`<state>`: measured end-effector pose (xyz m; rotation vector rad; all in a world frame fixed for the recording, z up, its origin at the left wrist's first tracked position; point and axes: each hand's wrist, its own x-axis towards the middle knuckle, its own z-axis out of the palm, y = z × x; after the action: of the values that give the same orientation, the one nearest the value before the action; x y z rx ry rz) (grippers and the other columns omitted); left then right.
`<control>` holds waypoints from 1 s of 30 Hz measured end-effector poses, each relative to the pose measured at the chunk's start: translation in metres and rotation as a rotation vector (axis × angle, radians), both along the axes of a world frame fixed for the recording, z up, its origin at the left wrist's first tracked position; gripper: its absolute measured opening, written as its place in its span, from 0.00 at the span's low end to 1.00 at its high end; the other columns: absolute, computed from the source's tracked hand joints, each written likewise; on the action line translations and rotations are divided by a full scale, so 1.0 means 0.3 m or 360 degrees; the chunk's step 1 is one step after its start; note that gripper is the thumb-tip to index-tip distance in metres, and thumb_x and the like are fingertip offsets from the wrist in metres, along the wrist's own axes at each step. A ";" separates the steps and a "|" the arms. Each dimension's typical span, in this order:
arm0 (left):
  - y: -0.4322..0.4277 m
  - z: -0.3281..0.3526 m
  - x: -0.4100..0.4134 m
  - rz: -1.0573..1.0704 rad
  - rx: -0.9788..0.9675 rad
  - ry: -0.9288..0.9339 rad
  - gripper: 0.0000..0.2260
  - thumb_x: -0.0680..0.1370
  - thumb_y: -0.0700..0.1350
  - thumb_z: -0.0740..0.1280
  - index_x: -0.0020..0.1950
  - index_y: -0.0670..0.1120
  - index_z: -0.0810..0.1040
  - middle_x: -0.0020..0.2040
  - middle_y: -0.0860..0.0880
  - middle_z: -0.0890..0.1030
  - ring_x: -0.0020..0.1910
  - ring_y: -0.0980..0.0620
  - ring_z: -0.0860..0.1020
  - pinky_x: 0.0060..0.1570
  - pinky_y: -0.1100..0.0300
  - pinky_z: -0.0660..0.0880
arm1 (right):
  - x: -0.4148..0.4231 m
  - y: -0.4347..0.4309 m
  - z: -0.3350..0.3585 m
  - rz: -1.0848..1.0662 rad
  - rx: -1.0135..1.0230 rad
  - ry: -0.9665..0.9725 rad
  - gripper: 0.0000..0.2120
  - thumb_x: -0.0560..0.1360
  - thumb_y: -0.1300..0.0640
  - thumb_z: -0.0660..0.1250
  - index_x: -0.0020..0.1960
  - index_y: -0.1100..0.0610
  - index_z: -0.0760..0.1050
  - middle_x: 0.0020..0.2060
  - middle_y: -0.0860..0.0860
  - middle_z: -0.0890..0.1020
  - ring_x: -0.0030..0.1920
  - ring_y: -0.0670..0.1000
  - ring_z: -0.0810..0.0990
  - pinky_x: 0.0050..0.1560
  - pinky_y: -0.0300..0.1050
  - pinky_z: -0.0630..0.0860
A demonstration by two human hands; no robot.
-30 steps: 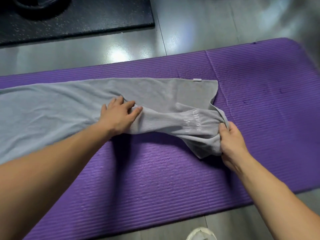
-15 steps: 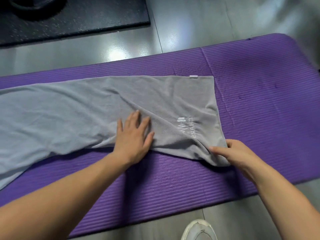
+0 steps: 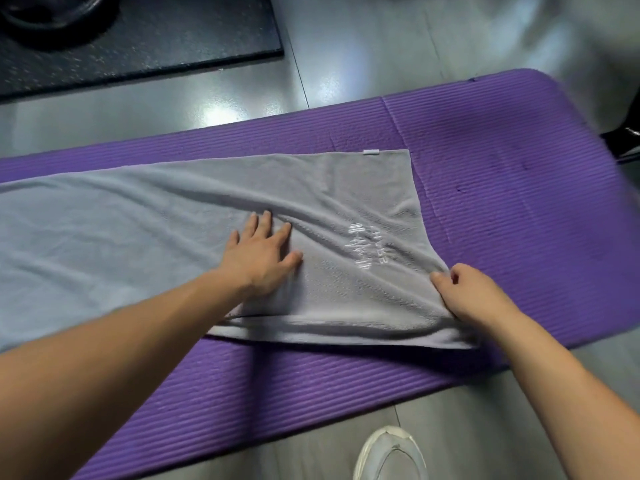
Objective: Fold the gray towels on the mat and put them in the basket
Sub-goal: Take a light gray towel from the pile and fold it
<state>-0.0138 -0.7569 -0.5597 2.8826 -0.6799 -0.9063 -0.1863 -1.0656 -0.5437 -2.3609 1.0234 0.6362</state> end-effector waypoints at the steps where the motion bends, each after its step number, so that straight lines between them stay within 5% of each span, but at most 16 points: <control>1: 0.001 -0.003 0.001 0.0002 -0.0003 -0.0003 0.32 0.82 0.66 0.52 0.83 0.55 0.50 0.84 0.45 0.42 0.82 0.44 0.42 0.79 0.40 0.47 | 0.006 0.001 0.002 0.0012 -0.0058 0.0025 0.19 0.79 0.39 0.60 0.45 0.55 0.71 0.43 0.53 0.81 0.43 0.55 0.77 0.42 0.51 0.71; 5: 0.005 -0.005 -0.003 0.0091 -0.0276 -0.0189 0.27 0.79 0.61 0.59 0.76 0.51 0.67 0.80 0.41 0.61 0.78 0.40 0.61 0.76 0.44 0.60 | 0.078 0.032 0.002 0.0012 -0.0279 -0.0249 0.20 0.77 0.40 0.65 0.60 0.55 0.73 0.55 0.55 0.77 0.57 0.61 0.76 0.55 0.56 0.74; 8: 0.018 0.007 0.050 0.0172 -0.0495 -0.0343 0.23 0.76 0.56 0.61 0.67 0.48 0.76 0.69 0.43 0.74 0.66 0.38 0.73 0.66 0.45 0.72 | 0.208 0.042 -0.017 0.0006 -0.0122 -0.0618 0.17 0.76 0.47 0.67 0.60 0.55 0.76 0.55 0.55 0.78 0.56 0.58 0.78 0.58 0.54 0.75; 12: 0.041 0.023 0.190 0.0355 -0.0506 -0.0483 0.15 0.79 0.49 0.66 0.64 0.46 0.78 0.65 0.42 0.76 0.63 0.38 0.74 0.63 0.45 0.74 | 0.452 0.005 -0.046 -0.0156 0.0068 -0.0798 0.16 0.76 0.48 0.70 0.61 0.55 0.77 0.55 0.54 0.81 0.54 0.55 0.80 0.56 0.49 0.76; 19: 0.011 -0.011 0.429 0.0255 -0.0403 -0.0455 0.19 0.82 0.43 0.62 0.74 0.47 0.72 0.74 0.45 0.69 0.67 0.39 0.74 0.61 0.43 0.75 | 0.744 -0.103 -0.075 -0.0248 0.0047 -0.0730 0.21 0.75 0.48 0.73 0.64 0.55 0.75 0.52 0.48 0.77 0.53 0.53 0.78 0.52 0.46 0.73; 25: -0.026 -0.034 0.525 0.0380 -0.0229 -0.0439 0.07 0.79 0.43 0.66 0.56 0.50 0.78 0.60 0.42 0.74 0.55 0.36 0.78 0.52 0.46 0.75 | 0.819 -0.151 -0.117 -0.0137 -0.0128 -0.0719 0.02 0.76 0.54 0.70 0.47 0.53 0.80 0.44 0.49 0.80 0.48 0.52 0.78 0.46 0.43 0.68; 30: -0.073 -0.010 0.572 0.0575 -0.0396 -0.0656 0.08 0.78 0.40 0.63 0.54 0.49 0.79 0.59 0.42 0.78 0.55 0.37 0.78 0.50 0.50 0.72 | 0.904 -0.211 -0.108 -0.0284 -0.0041 -0.0906 0.03 0.73 0.55 0.68 0.41 0.51 0.75 0.42 0.52 0.83 0.42 0.56 0.84 0.46 0.55 0.83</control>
<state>0.1578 -0.7787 -0.5628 2.8393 -0.2439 -0.1723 0.0849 -1.1290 -0.5762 -2.2343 0.9569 -0.1191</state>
